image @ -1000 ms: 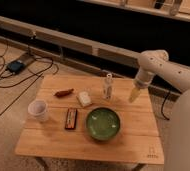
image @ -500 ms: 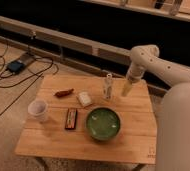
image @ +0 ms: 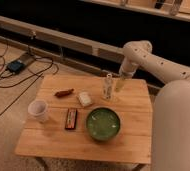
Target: Knock the bottle over
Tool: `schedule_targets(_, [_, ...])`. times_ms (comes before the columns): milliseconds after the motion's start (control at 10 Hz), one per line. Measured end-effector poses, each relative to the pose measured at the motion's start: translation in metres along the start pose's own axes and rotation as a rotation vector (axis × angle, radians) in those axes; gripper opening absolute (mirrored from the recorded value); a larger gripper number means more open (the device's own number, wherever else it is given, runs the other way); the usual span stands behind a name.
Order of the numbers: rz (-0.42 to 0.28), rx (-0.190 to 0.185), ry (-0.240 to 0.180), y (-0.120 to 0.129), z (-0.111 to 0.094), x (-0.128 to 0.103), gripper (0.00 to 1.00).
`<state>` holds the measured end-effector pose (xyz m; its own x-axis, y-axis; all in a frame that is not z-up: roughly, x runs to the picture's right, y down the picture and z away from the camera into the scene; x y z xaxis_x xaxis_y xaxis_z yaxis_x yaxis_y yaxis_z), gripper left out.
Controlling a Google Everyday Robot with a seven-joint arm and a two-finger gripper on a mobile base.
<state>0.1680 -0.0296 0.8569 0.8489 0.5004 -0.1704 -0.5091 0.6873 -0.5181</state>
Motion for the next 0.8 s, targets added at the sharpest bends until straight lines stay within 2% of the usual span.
schedule_targets(800, [-0.112, -0.012, -0.073, 0.015, -0.007, -0.048, 0.80])
